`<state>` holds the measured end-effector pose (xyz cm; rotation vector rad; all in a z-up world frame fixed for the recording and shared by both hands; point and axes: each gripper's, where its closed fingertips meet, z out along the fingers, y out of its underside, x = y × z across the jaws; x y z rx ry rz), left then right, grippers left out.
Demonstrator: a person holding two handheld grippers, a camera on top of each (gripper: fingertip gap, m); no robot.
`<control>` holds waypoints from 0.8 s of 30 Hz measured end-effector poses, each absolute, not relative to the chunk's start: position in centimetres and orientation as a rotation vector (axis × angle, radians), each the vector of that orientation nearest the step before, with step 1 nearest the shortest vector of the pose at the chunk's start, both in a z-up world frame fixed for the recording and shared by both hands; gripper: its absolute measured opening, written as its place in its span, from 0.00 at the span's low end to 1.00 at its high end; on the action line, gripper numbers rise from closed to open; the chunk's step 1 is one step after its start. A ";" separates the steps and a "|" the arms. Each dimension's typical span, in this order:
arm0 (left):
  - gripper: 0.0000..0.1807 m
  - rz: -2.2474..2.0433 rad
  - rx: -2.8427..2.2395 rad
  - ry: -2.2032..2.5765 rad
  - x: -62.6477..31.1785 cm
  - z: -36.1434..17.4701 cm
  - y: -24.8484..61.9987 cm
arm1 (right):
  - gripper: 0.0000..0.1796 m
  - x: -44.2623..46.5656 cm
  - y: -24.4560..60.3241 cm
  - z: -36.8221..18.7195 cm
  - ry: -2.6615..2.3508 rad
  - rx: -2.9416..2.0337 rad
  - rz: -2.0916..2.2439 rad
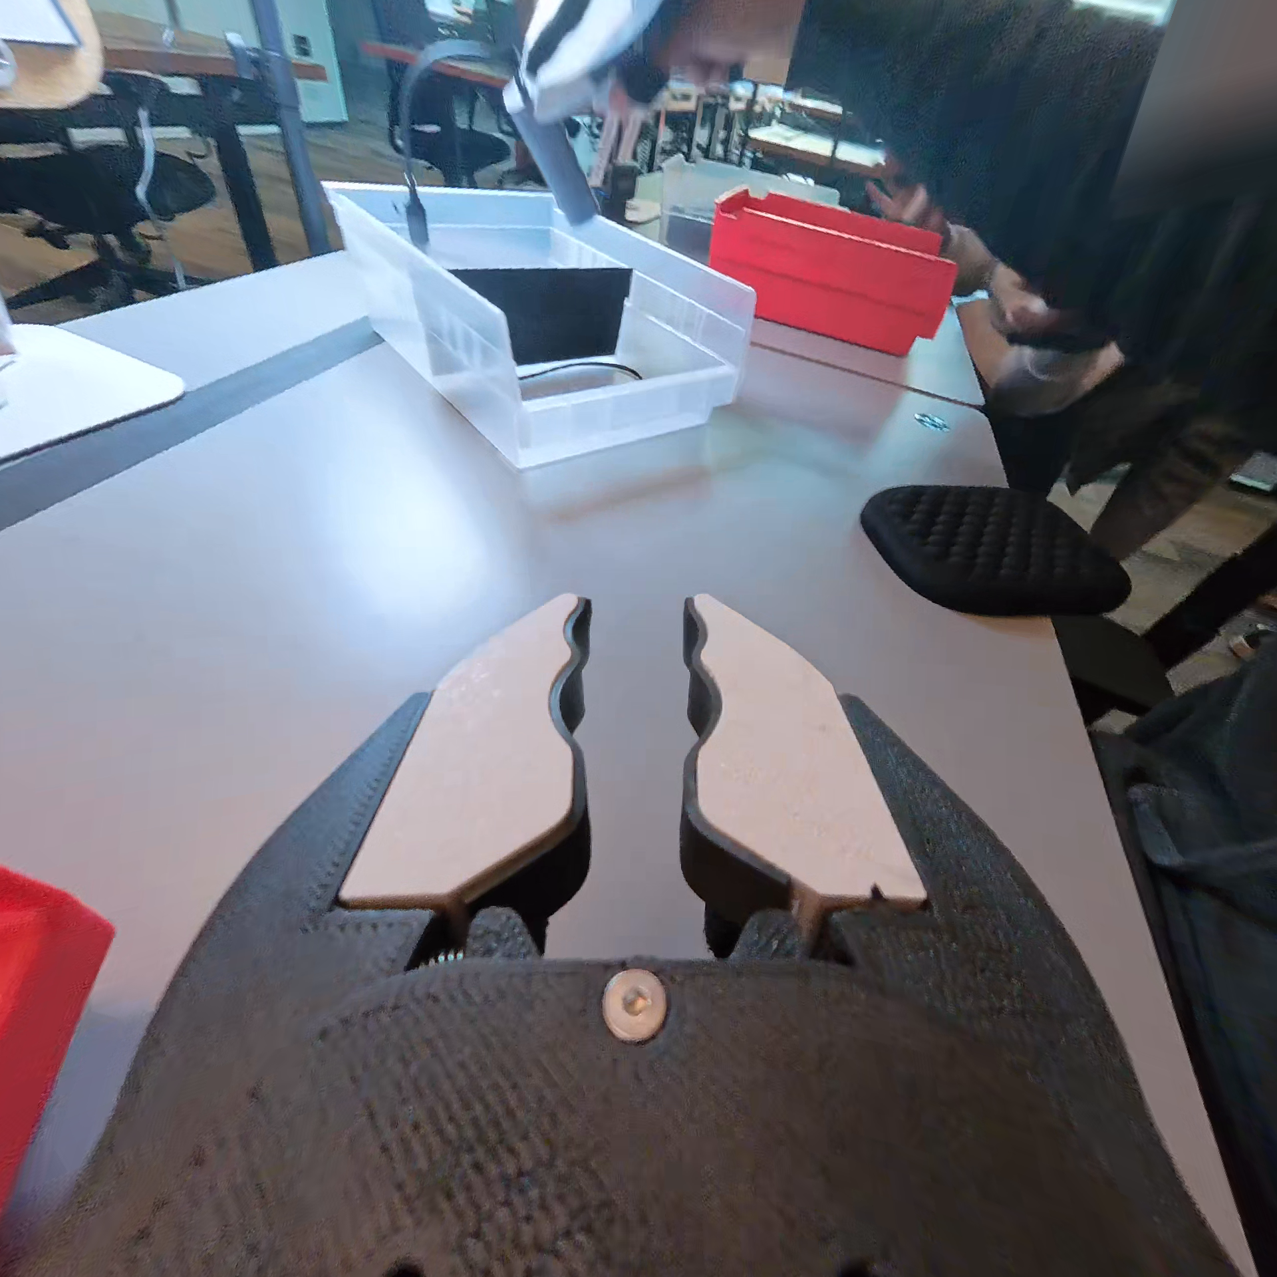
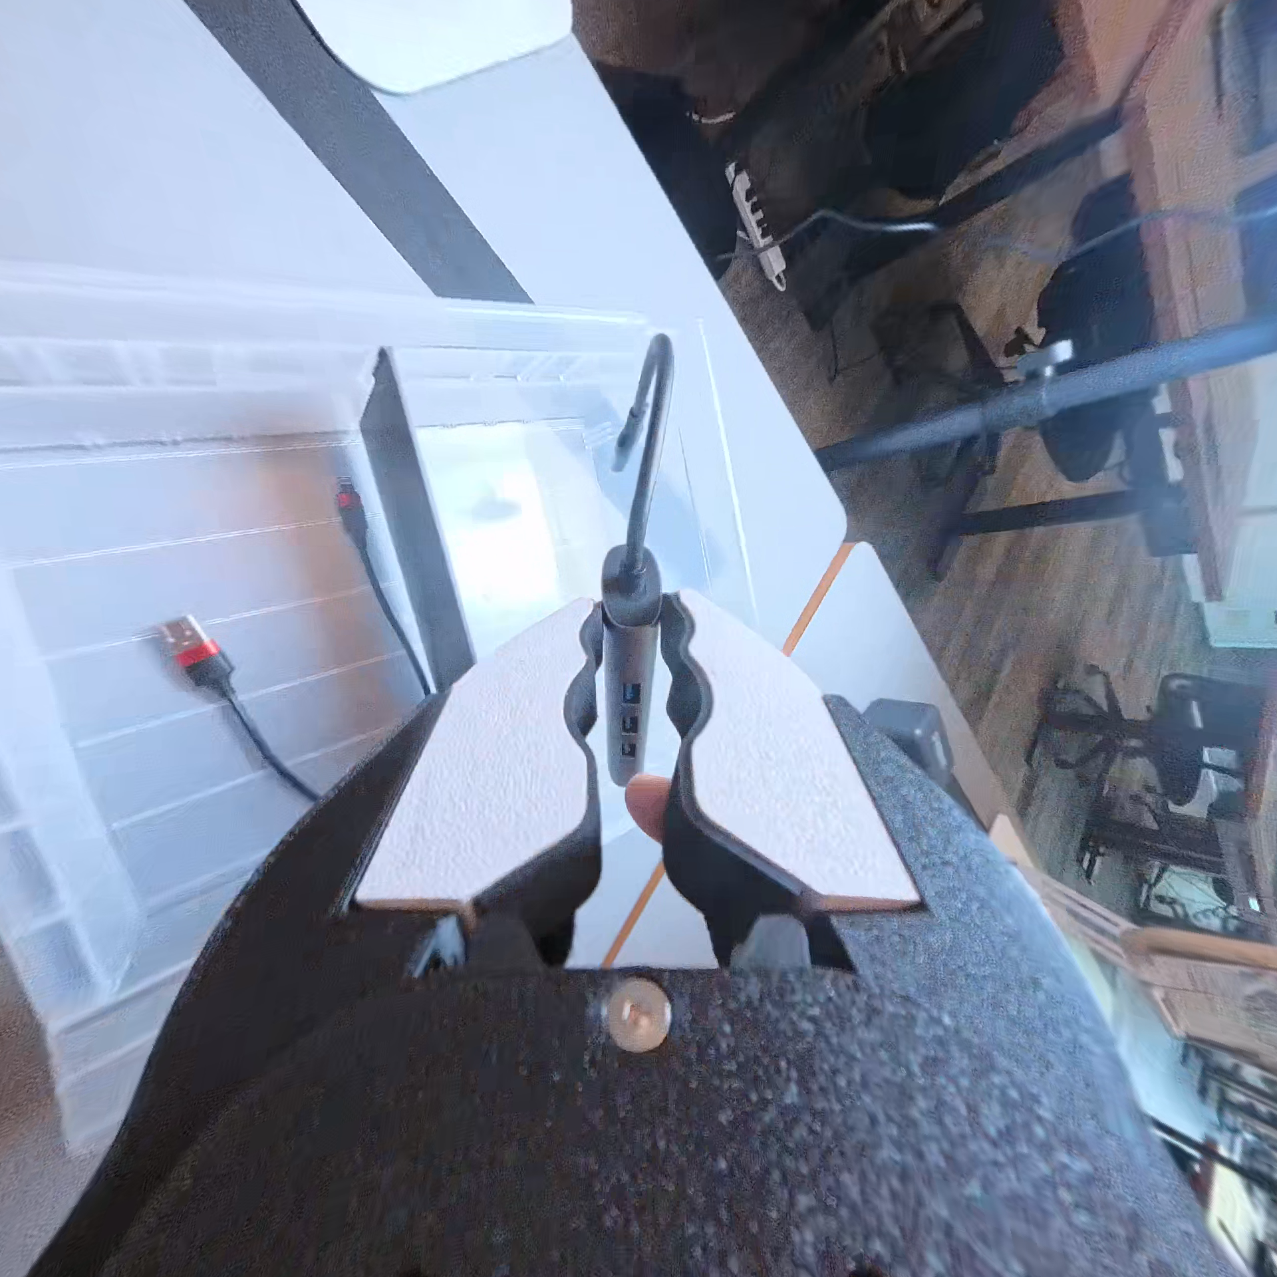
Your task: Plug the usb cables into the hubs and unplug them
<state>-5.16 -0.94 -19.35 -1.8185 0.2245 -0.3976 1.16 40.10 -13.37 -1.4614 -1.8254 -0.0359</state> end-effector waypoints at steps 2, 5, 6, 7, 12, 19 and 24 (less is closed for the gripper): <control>0.14 -0.369 -1.807 0.192 -6.0 -19.4 -0.8 | 0.09 0.2 41.5 -16.3 -1.810 -1.488 -0.066; 0.13 -0.358 -1.809 0.154 -7.0 -19.9 -0.7 | 0.09 -0.7 42.3 -20.2 -1.808 -1.562 -0.067; 0.14 -0.358 -1.815 0.145 -7.2 -20.1 -0.7 | 0.11 -0.9 42.1 -20.9 -1.813 -1.587 -0.038; 0.14 -0.357 -1.821 0.139 -7.4 -20.3 -0.6 | 0.15 -1.3 41.7 -21.1 -1.804 -1.596 0.013; 0.14 -0.358 -1.827 0.115 -7.7 -20.4 -0.6 | 0.30 -3.1 35.1 -15.9 -1.660 -1.517 0.485; 0.17 -0.233 -1.835 0.059 -9.9 -19.8 -0.9 | 0.30 0.6 20.0 -11.6 -1.341 -1.364 1.196; 0.17 0.093 -1.837 -0.022 -16.9 -14.7 -3.4 | 0.28 3.2 13.6 -16.6 -1.283 -1.362 1.300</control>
